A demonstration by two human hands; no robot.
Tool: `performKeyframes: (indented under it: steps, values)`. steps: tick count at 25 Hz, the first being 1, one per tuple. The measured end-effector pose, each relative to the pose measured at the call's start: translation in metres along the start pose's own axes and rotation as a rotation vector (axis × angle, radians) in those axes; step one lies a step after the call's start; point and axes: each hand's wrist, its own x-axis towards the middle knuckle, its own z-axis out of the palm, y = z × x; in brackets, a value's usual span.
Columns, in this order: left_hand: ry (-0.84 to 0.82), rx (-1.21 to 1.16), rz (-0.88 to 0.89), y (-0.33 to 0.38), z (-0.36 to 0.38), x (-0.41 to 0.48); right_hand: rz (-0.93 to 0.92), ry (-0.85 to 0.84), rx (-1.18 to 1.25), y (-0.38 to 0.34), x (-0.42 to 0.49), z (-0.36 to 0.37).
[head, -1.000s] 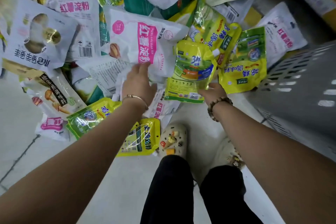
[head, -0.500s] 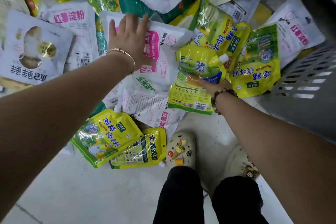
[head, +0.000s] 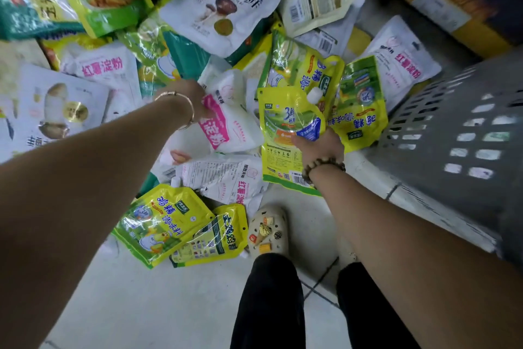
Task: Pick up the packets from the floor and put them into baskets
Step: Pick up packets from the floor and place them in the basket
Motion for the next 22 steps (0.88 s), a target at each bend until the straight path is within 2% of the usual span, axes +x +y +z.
performKeyframes:
  steps: [6,12,17,22]
  values:
    - [0.109,-0.278,-0.077,-0.011,-0.012,-0.078,-0.036,0.068,0.176,-0.036,-0.05,-0.053]
    - [0.347,-0.507,-0.172,0.002,-0.052,-0.191,-0.108,0.106,0.359,-0.075,-0.109,-0.128]
    - [0.426,-0.786,-0.251,0.055,-0.092,-0.265,-0.144,0.185,0.419,-0.07,-0.14,-0.214]
    - [0.454,-0.909,-0.152,0.135,-0.122,-0.305,-0.146,0.287,0.501,-0.027,-0.147,-0.305]
